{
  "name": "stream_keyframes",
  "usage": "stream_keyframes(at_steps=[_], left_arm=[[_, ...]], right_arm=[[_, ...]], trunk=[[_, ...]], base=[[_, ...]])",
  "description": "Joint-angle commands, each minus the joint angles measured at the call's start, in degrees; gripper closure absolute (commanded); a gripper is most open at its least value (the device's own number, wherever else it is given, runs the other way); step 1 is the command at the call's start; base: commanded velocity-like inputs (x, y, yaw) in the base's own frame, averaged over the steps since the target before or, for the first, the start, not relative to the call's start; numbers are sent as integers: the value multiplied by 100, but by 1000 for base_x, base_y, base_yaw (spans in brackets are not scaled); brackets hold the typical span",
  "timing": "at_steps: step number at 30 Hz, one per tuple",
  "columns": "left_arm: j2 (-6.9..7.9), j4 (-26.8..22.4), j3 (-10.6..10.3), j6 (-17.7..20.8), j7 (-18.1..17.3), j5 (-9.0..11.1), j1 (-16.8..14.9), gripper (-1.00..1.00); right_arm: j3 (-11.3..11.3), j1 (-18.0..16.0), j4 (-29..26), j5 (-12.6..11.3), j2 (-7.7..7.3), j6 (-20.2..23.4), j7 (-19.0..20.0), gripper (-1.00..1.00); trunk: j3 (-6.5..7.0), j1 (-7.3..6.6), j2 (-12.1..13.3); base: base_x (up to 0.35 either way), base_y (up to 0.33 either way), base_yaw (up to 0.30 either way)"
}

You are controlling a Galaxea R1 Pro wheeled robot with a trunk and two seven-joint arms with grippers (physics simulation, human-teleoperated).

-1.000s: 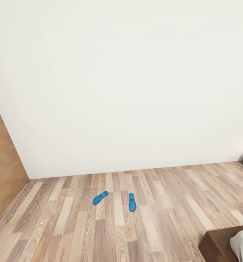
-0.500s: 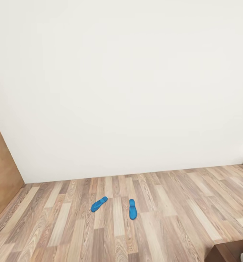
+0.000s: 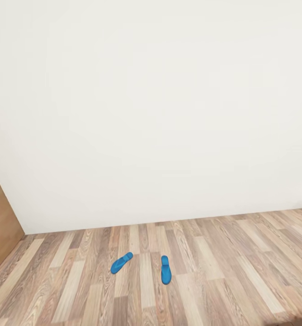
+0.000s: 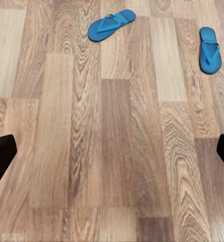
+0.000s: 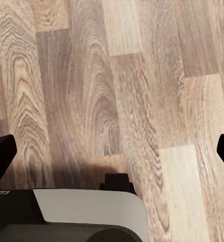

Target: In the bedroom, move the book from the bed onto either nightstand, and place the two sandals side by side next to the bed.

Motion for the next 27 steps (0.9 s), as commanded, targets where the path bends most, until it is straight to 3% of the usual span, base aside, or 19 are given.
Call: stream_keyframes(at_steps=[1,27], left_arm=[[-2,3,4,-15,-6,44,-3,-100],[-2,3,4,-15,-6,44,-3,-100]], right_arm=[[-4,-3,1,0,1,-18,-8,-100],[-10,-3,-1,0,-7,-18,-8,-100]], trunk=[[-6,1,-3],[-6,1,-3]], base=[[30,0,0],[185,14,0]])
